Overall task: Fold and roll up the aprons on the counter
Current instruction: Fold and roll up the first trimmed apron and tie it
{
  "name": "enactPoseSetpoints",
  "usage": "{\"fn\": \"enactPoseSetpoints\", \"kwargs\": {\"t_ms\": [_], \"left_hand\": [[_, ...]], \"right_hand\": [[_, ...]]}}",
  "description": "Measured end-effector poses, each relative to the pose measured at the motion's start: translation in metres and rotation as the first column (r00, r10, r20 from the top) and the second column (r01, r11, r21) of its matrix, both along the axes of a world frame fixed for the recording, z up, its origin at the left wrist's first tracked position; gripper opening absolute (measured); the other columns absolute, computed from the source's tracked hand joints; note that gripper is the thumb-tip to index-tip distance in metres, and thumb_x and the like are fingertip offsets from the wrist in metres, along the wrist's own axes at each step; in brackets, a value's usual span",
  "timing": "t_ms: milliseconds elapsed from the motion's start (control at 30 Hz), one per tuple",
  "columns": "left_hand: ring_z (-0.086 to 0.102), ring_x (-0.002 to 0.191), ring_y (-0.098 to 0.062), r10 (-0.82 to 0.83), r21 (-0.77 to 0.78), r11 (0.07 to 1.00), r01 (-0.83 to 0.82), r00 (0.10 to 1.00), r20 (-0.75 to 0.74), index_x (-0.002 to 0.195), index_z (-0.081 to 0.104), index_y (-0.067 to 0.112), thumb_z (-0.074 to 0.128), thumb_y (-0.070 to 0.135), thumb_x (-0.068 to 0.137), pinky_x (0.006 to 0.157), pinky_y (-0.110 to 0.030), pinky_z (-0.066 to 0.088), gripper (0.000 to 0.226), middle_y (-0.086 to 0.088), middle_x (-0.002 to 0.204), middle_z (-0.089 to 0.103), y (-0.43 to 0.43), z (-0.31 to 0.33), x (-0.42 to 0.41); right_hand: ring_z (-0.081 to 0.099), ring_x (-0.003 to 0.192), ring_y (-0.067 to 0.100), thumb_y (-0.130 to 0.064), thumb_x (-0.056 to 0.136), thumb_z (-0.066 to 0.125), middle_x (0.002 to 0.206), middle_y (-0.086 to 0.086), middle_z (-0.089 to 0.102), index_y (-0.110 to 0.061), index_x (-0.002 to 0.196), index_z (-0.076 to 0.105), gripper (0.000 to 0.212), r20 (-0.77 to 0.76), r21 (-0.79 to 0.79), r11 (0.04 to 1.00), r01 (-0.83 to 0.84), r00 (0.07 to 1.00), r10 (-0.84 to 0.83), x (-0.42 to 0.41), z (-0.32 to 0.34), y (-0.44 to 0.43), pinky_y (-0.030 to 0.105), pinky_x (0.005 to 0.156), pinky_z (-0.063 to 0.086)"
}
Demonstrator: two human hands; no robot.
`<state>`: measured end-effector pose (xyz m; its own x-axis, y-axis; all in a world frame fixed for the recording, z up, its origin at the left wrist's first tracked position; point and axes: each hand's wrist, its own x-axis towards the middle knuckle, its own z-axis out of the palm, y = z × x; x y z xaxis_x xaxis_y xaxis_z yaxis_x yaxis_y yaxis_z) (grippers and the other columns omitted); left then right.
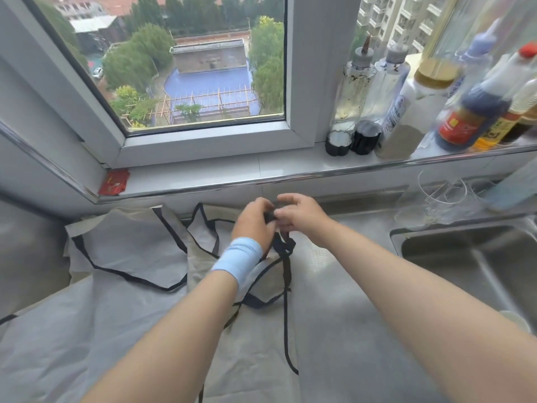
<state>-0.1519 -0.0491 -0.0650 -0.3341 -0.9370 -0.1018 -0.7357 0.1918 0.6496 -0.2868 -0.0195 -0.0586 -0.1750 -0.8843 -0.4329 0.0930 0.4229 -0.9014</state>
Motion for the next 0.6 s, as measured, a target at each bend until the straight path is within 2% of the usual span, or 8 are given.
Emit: {"fn": "enactPoseSetpoints", "kwargs": {"t_ms": [67, 133, 167, 233, 333, 400, 467, 600], "left_hand": [[0.063, 0.102, -0.025, 0.165, 0.016, 0.986, -0.166, 0.985, 0.048, 0.105, 0.064, 0.019, 0.062, 0.015, 0.086, 0.086, -0.024, 0.043, 0.019, -0.003, 0.108, 0.068, -0.024, 0.006, 0.017], [0.062, 0.107, -0.027, 0.315, 0.091, 0.94, -0.328, 0.94, 0.13, 0.112, 0.064, 0.016, 0.061, 0.011, 0.086, 0.092, -0.027, 0.044, 0.027, -0.007, 0.115, 0.067, -0.05, 0.006, 0.043], [0.06, 0.111, -0.028, 0.372, 0.164, 0.903, -0.397, 0.914, 0.164, 0.12, 0.06, 0.016, 0.061, 0.011, 0.084, 0.095, -0.029, 0.045, 0.036, -0.008, 0.121, 0.064, -0.061, 0.007, 0.056], [0.055, 0.119, -0.032, 0.406, 0.278, 0.832, -0.48, 0.868, 0.286, 0.136, 0.044, 0.016, 0.066, 0.015, 0.08, 0.101, -0.037, 0.046, 0.061, -0.011, 0.133, 0.054, -0.073, 0.007, 0.072], [0.044, 0.127, -0.033, 0.255, 0.045, 0.95, -0.31, 0.848, 0.464, 0.141, 0.037, 0.026, 0.065, 0.024, 0.078, 0.105, -0.043, 0.041, 0.07, -0.01, 0.137, 0.045, -0.063, 0.012, 0.061], [0.05, 0.12, -0.027, 0.099, -0.042, 0.995, -0.09, 0.95, 0.295, 0.127, 0.054, 0.027, 0.057, 0.02, 0.081, 0.103, -0.038, 0.043, 0.047, -0.003, 0.127, 0.057, -0.048, 0.015, 0.036], [0.059, 0.11, -0.022, -0.072, 0.084, 0.995, 0.054, 0.968, 0.239, 0.113, 0.064, 0.027, 0.054, 0.022, 0.084, 0.097, -0.031, 0.047, 0.031, 0.001, 0.116, 0.067, -0.034, 0.012, 0.008], [0.061, 0.102, -0.028, -0.241, 0.267, 0.955, 0.131, 0.867, 0.437, 0.111, 0.066, 0.015, 0.056, 0.038, 0.086, 0.078, -0.03, 0.047, 0.035, -0.007, 0.115, 0.066, -0.02, -0.006, -0.031]], "right_hand": [[0.071, 0.094, 0.02, -0.007, 0.089, 0.064, 0.105, 0.006, 0.071, -0.022, 0.111, 0.059, 0.027, -0.068, -0.017, 0.996, 0.089, 0.994, -0.09, 0.001, -0.002, -0.009, 0.039, 0.09, 0.056], [0.067, 0.096, 0.016, -0.011, 0.09, 0.056, 0.105, -0.001, 0.071, -0.027, 0.097, 0.065, 0.019, -0.356, -0.023, 0.982, 0.186, 0.917, -0.182, -0.002, -0.011, -0.007, 0.032, 0.088, 0.052], [0.065, 0.096, 0.018, -0.012, 0.09, 0.053, 0.104, -0.002, 0.07, -0.025, 0.093, 0.067, 0.019, -0.509, 0.032, 0.979, 0.2, 0.846, -0.156, -0.005, -0.016, -0.001, 0.027, 0.084, 0.048], [0.063, 0.096, 0.027, -0.013, 0.089, 0.051, 0.103, 0.005, 0.069, -0.016, 0.091, 0.068, 0.017, -0.678, 0.26, 0.957, 0.127, 0.73, 0.087, -0.007, -0.03, 0.013, 0.026, 0.078, 0.044], [0.065, 0.076, 0.03, -0.017, 0.081, 0.053, 0.08, 0.009, 0.065, -0.009, 0.074, 0.058, 0.012, -0.57, 0.549, 0.83, -0.098, 0.682, 0.458, 0.002, -0.052, 0.031, 0.028, 0.065, 0.049], [0.068, 0.079, 0.03, -0.026, 0.078, 0.059, 0.079, 0.006, 0.068, -0.013, 0.08, 0.064, 0.014, -0.5, 0.465, 0.871, -0.162, 0.763, 0.409, 0.012, -0.066, 0.036, 0.033, 0.066, 0.055], [0.066, 0.088, 0.025, -0.035, 0.083, 0.063, 0.09, -0.001, 0.069, -0.02, 0.092, 0.064, 0.017, -0.494, 0.334, 0.929, -0.158, 0.81, 0.315, 0.021, -0.071, 0.035, 0.033, 0.076, 0.052], [0.06, 0.099, 0.019, -0.032, 0.09, 0.06, 0.105, -0.007, 0.063, -0.024, 0.118, 0.057, 0.029, -0.496, 0.182, 0.97, -0.159, 0.837, 0.23, 0.028, -0.071, 0.035, 0.028, 0.078, 0.042]]}}
